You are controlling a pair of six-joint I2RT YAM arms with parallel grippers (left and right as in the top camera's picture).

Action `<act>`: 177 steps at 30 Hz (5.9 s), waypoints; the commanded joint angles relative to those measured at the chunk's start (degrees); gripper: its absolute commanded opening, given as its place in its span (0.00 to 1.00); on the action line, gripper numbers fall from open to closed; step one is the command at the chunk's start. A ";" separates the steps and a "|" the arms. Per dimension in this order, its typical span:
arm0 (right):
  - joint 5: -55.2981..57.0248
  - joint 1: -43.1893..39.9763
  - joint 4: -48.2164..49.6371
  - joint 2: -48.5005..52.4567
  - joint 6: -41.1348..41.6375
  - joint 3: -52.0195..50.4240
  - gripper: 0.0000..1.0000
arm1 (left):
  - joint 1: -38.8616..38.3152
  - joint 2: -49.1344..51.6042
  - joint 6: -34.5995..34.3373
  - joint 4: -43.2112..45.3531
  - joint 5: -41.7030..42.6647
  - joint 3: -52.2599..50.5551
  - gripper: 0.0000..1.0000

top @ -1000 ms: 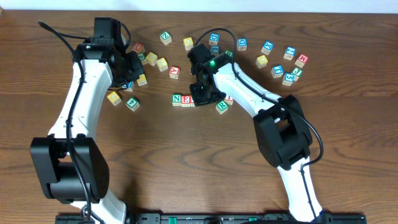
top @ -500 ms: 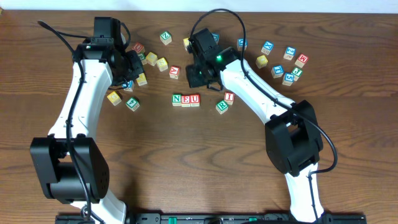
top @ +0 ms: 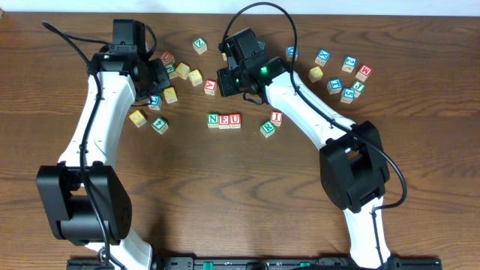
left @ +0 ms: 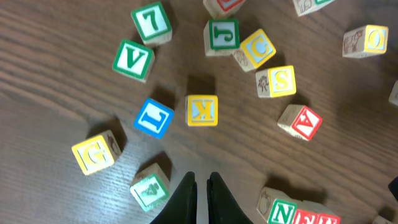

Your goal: Spell out NEURIPS

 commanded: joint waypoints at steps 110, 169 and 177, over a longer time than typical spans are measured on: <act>7.93 8.74 -2.56 6.88 0.31 3.80 0.01 | 11.04 -5.77 5.86 0.61 -1.11 2.67 0.09; 9.25 10.34 -6.93 7.26 -1.95 5.25 0.01 | 11.04 -5.77 5.86 -0.04 -1.14 2.67 0.08; 8.83 4.96 -13.53 0.39 -0.55 8.33 0.03 | 11.04 -5.77 5.86 -0.04 -1.14 2.67 0.08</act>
